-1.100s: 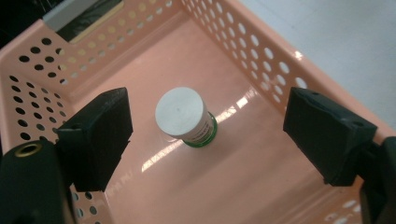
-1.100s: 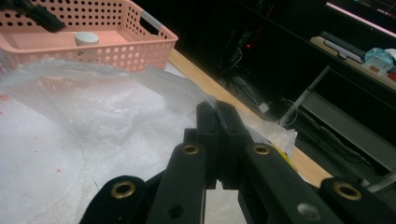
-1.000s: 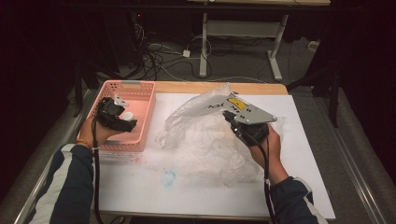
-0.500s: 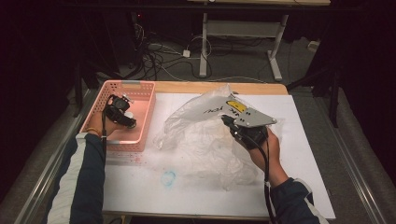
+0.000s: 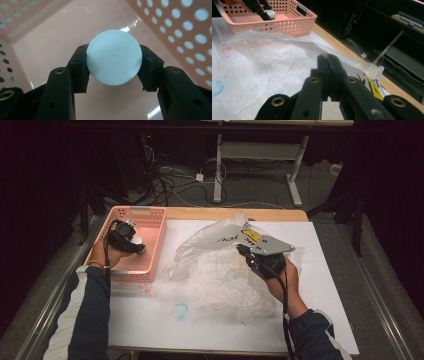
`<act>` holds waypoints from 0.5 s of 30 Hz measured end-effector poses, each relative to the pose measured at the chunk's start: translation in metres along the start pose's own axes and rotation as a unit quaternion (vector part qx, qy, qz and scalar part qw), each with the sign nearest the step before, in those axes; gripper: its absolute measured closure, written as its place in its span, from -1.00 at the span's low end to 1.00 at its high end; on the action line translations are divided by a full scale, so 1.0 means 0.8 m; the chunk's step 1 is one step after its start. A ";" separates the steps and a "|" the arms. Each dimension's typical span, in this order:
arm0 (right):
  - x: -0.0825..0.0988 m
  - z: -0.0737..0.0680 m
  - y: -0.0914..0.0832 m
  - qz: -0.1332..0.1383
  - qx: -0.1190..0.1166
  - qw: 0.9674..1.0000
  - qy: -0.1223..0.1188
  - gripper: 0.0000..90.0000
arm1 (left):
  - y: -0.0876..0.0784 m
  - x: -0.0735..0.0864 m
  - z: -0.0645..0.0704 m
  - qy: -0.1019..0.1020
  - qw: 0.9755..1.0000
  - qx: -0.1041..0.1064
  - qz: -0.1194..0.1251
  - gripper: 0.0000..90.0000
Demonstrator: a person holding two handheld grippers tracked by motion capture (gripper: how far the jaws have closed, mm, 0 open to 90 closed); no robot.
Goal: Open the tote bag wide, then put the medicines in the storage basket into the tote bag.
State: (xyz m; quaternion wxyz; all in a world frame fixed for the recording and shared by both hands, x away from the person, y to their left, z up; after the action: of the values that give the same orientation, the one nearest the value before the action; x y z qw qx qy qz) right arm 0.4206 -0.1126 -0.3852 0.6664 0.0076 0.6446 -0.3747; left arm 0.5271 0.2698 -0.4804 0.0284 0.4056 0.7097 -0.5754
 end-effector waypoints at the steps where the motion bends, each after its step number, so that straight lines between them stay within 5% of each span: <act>1: 0.000 0.000 0.002 0.000 -0.001 1.000 0.002 1.00 | -0.005 -0.001 0.001 -0.001 1.000 0.001 0.012 0.07; 10: 0.005 0.005 0.007 -0.008 0.003 1.000 0.007 1.00 | -0.041 -0.008 0.017 -0.007 0.995 -0.004 0.100 0.08; 15: 0.006 0.004 0.009 -0.012 0.005 1.000 0.007 1.00 | -0.067 -0.007 0.035 -0.010 0.989 -0.002 0.151 0.08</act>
State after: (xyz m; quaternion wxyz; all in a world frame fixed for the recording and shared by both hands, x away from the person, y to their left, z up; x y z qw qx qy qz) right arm 0.4268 -0.1115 -0.3925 0.6574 0.0064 0.6472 -0.3858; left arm 0.4863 0.2427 -0.4446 0.1227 0.5023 0.6414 -0.5668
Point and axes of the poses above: each handheld gripper's, and its own axes: y roughly forward along the jaws, x roughly out of its underside, z roughly to its right, the point moved 7 cm from there along y, roughly forward along the jaws, and after that the axes turned 15 degrees about -x, right-handed, at the moved point
